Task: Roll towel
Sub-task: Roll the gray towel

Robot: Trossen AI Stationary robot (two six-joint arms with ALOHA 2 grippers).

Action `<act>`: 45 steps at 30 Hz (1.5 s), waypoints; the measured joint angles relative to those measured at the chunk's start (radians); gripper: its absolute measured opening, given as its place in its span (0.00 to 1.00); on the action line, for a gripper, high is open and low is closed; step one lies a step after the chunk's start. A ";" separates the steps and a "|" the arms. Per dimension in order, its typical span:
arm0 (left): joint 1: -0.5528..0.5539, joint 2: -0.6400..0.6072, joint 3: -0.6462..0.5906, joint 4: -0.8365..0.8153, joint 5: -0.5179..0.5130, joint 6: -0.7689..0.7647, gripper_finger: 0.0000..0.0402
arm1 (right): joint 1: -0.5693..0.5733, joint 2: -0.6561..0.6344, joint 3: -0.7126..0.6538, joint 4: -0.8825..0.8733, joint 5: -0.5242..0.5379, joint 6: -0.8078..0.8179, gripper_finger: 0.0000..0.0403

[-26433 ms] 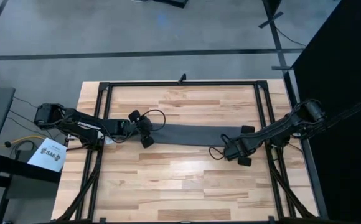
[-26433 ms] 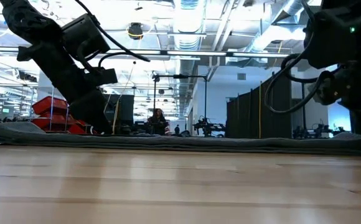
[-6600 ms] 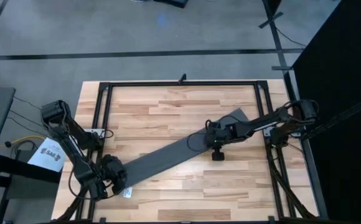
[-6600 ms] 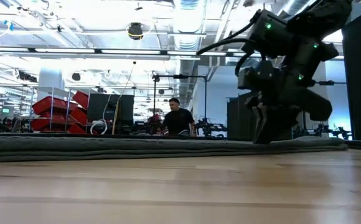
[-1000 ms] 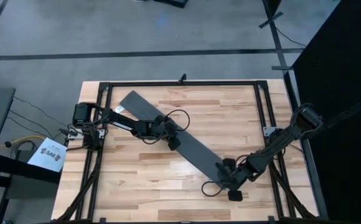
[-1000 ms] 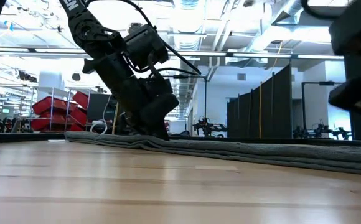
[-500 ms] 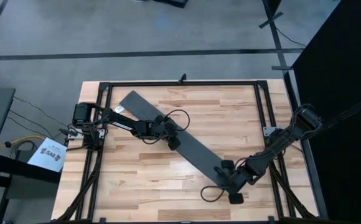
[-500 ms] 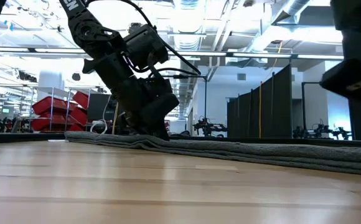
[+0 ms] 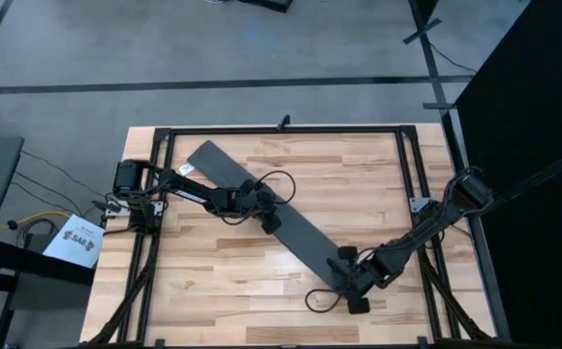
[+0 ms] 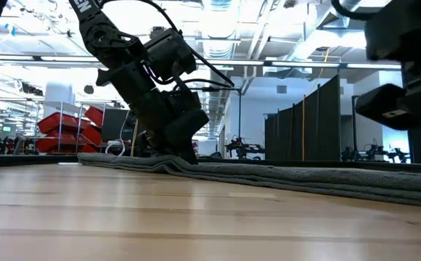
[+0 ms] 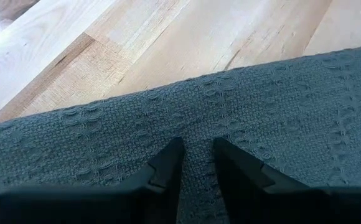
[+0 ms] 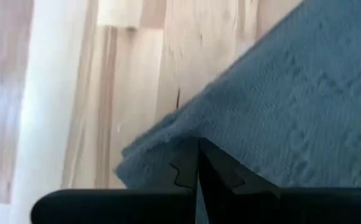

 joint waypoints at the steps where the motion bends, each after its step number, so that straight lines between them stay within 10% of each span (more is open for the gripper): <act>1: 0.000 0.000 0.000 0.000 0.000 0.000 0.20 | 0.001 -0.010 0.000 -0.001 -0.001 -0.002 0.00; 14: -0.035 -0.032 0.014 -0.013 0.014 0.043 0.20 | 0.022 -0.108 0.000 0.001 0.117 -0.079 0.00; 29: -0.264 -0.344 0.027 0.261 -0.221 0.552 0.20 | -0.075 -0.197 0.000 0.014 0.319 -0.243 0.00; 37: -0.292 -0.369 -0.039 0.372 0.329 0.787 0.20 | -0.125 -0.271 -0.001 0.140 0.244 -0.324 0.00; 41: -0.286 -0.372 -0.045 0.295 0.356 0.786 0.20 | -0.074 -0.303 0.001 0.243 -0.025 -0.324 0.00; 45: -0.265 -0.372 -0.045 0.298 0.353 0.754 0.20 | -0.029 -0.323 0.000 0.177 0.022 -0.292 0.00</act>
